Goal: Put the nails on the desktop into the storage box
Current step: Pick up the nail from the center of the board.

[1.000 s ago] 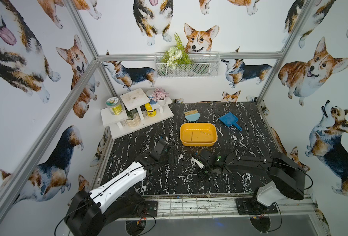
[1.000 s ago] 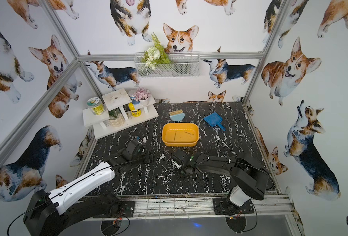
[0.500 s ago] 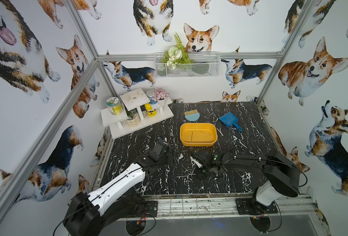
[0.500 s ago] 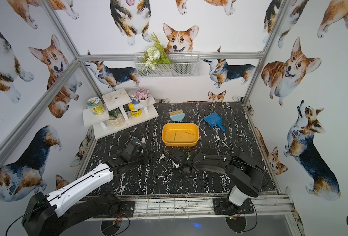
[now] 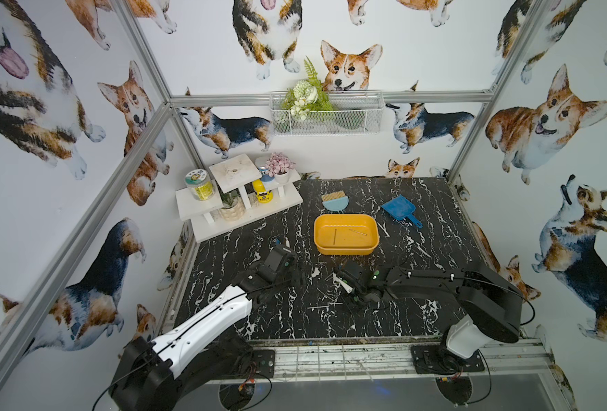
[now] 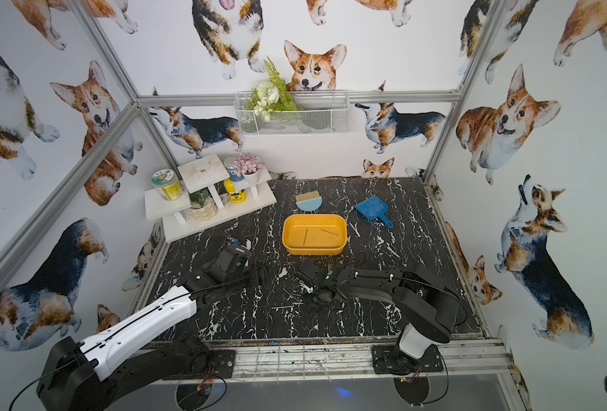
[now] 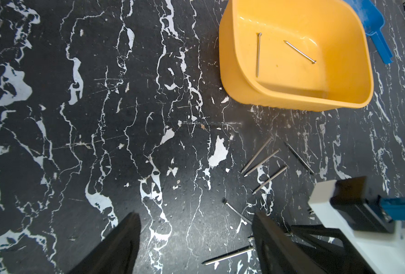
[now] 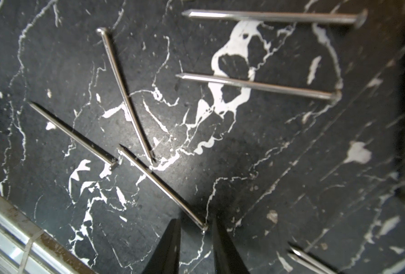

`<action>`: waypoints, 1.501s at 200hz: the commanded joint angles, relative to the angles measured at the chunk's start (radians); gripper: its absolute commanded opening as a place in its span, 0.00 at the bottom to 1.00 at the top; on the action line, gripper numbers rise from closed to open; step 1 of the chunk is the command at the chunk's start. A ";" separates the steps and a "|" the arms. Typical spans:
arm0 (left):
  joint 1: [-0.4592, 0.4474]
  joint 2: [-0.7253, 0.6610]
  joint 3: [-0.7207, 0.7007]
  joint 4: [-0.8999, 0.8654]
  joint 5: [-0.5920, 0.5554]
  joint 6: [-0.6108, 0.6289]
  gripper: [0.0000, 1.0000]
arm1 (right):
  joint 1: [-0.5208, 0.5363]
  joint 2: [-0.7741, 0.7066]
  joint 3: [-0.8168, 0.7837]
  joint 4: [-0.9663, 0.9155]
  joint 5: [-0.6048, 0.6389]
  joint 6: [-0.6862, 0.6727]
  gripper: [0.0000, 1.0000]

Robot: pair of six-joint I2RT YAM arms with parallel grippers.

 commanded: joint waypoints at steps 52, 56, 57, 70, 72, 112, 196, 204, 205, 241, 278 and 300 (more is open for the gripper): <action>0.006 0.005 0.003 0.011 0.010 0.008 0.80 | 0.003 0.023 0.013 -0.021 0.000 -0.010 0.26; 0.006 0.005 0.002 0.010 0.008 0.008 0.80 | 0.003 0.026 0.017 -0.023 0.001 -0.011 0.26; 0.005 0.005 0.002 0.010 0.009 0.008 0.80 | 0.003 0.027 0.017 -0.024 0.002 -0.011 0.26; 0.007 0.002 0.003 0.010 0.007 0.008 0.80 | 0.003 0.037 0.020 -0.030 0.003 -0.013 0.25; 0.007 0.002 0.002 0.010 0.007 0.006 0.80 | 0.003 0.039 0.020 -0.030 0.003 -0.013 0.24; 0.010 -0.002 -0.001 0.007 0.006 0.004 0.80 | 0.003 0.050 0.016 -0.037 0.014 -0.013 0.21; 0.012 0.006 0.002 0.009 0.004 0.000 0.80 | 0.003 0.069 0.009 -0.039 0.018 0.009 0.04; 0.012 0.009 0.004 0.009 0.003 0.000 0.80 | 0.003 0.069 0.009 -0.039 0.020 0.014 0.02; 0.012 0.009 0.005 0.009 0.004 0.000 0.80 | 0.003 0.068 0.008 -0.039 0.020 0.014 0.02; 0.013 0.019 0.012 0.011 0.001 0.004 0.79 | 0.003 0.041 0.001 -0.033 0.023 0.022 0.00; 0.014 0.032 0.019 0.016 0.006 0.010 0.80 | 0.003 0.023 -0.001 -0.039 0.026 0.017 0.00; 0.013 0.034 0.021 0.019 0.007 0.010 0.80 | 0.003 0.019 0.002 -0.036 0.026 0.029 0.00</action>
